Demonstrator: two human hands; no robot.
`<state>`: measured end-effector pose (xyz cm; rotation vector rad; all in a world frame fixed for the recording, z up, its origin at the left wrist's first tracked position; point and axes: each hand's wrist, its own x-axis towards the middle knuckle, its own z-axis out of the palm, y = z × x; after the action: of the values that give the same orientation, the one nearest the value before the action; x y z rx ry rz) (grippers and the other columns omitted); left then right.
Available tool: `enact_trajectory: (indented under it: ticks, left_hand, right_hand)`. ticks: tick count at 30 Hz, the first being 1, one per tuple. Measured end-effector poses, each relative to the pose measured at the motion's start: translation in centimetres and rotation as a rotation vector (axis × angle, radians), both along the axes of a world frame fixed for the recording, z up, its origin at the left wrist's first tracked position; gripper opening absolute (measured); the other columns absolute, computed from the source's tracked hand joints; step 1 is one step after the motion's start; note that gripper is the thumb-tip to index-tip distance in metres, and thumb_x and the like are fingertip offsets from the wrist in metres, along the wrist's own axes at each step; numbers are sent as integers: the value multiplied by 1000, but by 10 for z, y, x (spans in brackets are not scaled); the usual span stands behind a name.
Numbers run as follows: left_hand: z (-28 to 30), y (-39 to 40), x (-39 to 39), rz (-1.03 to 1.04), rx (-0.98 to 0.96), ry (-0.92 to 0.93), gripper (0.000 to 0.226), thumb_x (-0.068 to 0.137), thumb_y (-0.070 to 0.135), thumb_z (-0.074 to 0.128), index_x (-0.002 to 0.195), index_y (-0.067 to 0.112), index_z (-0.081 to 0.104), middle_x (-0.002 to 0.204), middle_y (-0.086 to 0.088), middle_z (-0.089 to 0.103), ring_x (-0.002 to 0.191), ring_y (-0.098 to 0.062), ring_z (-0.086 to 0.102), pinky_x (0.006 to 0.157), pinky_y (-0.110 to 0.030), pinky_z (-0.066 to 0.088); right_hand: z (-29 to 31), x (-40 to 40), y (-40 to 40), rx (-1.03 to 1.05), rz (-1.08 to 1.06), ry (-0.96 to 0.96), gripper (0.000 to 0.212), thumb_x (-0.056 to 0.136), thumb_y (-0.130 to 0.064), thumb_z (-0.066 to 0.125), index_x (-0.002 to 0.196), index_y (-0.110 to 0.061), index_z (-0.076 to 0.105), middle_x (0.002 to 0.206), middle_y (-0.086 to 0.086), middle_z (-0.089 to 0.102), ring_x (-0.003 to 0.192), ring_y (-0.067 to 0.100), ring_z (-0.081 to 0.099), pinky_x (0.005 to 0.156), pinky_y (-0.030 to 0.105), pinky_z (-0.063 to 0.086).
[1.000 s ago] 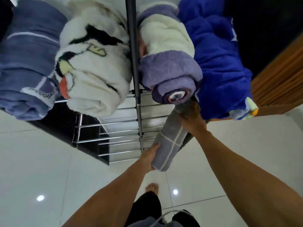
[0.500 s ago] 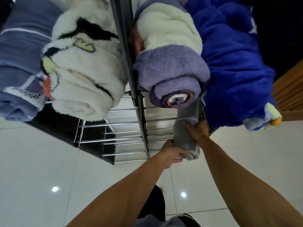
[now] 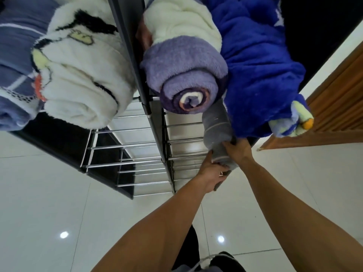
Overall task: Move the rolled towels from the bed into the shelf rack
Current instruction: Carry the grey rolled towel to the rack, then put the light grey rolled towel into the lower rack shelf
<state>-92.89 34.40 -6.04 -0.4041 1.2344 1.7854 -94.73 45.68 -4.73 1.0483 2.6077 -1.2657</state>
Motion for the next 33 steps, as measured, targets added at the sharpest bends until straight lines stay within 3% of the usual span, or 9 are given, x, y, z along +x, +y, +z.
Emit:
enact_trajectory:
  ticks: [3, 8, 11, 13, 15, 20, 25, 30, 33]
  left_hand:
    - [7, -5, 7, -50, -73, 120, 74, 91, -5, 53, 145, 38, 29, 131, -6, 54, 113, -25, 59, 85, -39, 47]
    - [38, -12, 30, -113, -229, 237, 52, 93, 4, 53, 137, 27, 37, 91, 2, 61, 77, -12, 59, 68, -27, 49]
    - [46, -6, 55, -267, -359, 328, 30, 91, 14, 56, 119, 19, 47, 85, -2, 58, 69, -13, 53, 63, -25, 43]
    - [49, -1, 78, -375, -438, 367, 31, 89, 20, 60, 118, 19, 50, 94, -5, 60, 72, -13, 55, 62, -24, 43]
    - [52, 3, 105, -500, -472, 383, 33, 87, 24, 62, 118, 17, 55, 100, -3, 61, 75, -13, 59, 64, -25, 47]
    - [75, 27, 184, -894, -429, 518, 14, 89, 29, 61, 97, 18, 58, 94, -2, 62, 78, -15, 61, 67, -26, 47]
    - [108, 47, 290, -1329, -298, 748, 13, 90, 26, 59, 98, 16, 60, 93, -3, 63, 79, -15, 62, 67, -25, 47]
    - [102, 19, 409, -1679, -152, 811, 10, 90, 19, 56, 81, 20, 55, 81, -1, 59, 66, -13, 58, 56, -22, 39]
    - [95, -27, 486, -1910, -95, 800, 14, 92, 18, 53, 78, 21, 53, 75, 1, 56, 62, -12, 55, 53, -21, 37]
  right_hand:
    - [-10, 19, 3, 84, 94, 24, 38, 87, -25, 58, 118, -2, 54, 116, 20, 61, 108, 38, 58, 87, 38, 45]
    - [12, 60, 2, 93, 67, 41, 26, 87, -13, 57, 108, 2, 61, 110, 21, 65, 93, 34, 61, 72, 28, 42]
    - [20, 97, 1, 47, -25, 52, 38, 89, -18, 59, 123, 0, 56, 126, 20, 58, 114, 35, 56, 88, 31, 43]
    - [20, 134, 1, -13, -116, 28, 45, 89, -23, 60, 128, -4, 51, 134, 18, 52, 123, 32, 50, 99, 31, 38]
    - [20, 183, -1, -60, -209, 18, 43, 88, -23, 61, 126, -5, 53, 133, 17, 52, 122, 29, 50, 97, 28, 37]
    - [27, 331, -8, -171, -560, 14, 41, 88, -23, 61, 125, -7, 53, 132, 15, 53, 122, 27, 51, 98, 30, 38]
    - [32, 484, -44, -226, -1082, 126, 37, 86, -20, 63, 120, -7, 57, 125, 13, 59, 118, 26, 54, 88, 26, 37]
    - [33, 615, -153, -248, -1551, 230, 35, 83, -14, 66, 116, -6, 60, 118, 11, 61, 108, 25, 56, 86, 30, 41]
    - [38, 682, -248, -286, -1778, 248, 33, 83, -16, 66, 115, -9, 60, 107, 7, 61, 91, 20, 57, 74, 28, 44]
